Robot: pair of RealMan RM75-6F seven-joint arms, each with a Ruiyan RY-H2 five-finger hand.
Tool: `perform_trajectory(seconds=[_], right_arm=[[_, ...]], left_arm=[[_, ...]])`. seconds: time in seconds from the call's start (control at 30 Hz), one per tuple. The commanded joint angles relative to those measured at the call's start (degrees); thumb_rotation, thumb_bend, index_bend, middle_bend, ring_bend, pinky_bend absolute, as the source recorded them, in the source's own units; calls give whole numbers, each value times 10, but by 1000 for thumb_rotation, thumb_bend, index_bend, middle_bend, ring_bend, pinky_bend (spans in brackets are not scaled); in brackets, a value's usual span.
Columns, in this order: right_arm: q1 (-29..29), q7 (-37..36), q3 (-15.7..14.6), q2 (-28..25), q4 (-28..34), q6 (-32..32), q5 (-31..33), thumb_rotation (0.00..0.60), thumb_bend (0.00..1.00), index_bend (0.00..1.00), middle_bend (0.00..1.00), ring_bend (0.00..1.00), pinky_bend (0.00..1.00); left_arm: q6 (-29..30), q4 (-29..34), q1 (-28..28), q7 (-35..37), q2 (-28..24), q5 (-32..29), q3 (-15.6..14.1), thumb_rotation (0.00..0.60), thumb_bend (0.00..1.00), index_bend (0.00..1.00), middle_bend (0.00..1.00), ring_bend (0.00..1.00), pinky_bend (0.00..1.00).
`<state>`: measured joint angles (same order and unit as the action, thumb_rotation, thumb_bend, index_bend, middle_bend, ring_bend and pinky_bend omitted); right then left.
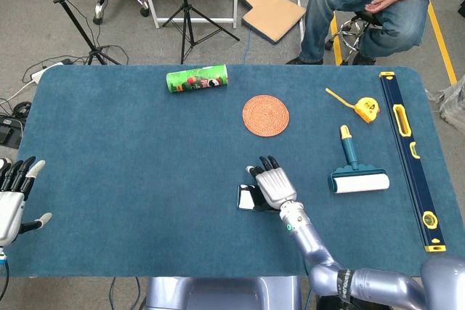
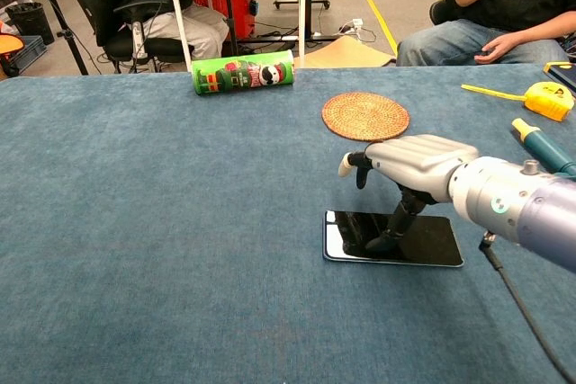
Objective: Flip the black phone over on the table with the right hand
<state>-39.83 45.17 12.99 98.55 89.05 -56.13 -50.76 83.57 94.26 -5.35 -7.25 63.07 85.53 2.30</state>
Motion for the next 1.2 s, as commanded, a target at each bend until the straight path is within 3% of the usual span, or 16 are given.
perform_trajectory(seconds=[0.03, 0.27, 0.57, 0.8, 1.2], right_arm=[[-12, 29, -10, 18, -2, -21, 29, 600, 0, 203, 260, 0, 0], [-16, 43, -18, 17, 21, -46, 52, 600, 0, 203, 262, 0, 0], [-23, 45, -38, 22, 36, -59, 38, 600, 0, 203, 268, 0, 0], [-31, 43, -55, 39, 9, -69, 5, 600, 0, 209, 274, 0, 0], [-33, 62, -71, 60, -33, -75, 7, 600, 0, 259, 321, 0, 0]], left_arm=[[-2, 1, -2, -4, 2, -1, 0, 600, 0, 0, 0, 0, 0], [-4, 4, -3, -9, 3, -2, -1, 600, 0, 0, 0, 0, 0], [0, 7, -2, -14, 4, 1, -4, 600, 0, 0, 0, 0, 0], [-2, 5, -3, -15, 5, -1, -4, 600, 0, 0, 0, 0, 0], [-1, 6, -3, -14, 4, -2, -5, 600, 0, 0, 0, 0, 0]])
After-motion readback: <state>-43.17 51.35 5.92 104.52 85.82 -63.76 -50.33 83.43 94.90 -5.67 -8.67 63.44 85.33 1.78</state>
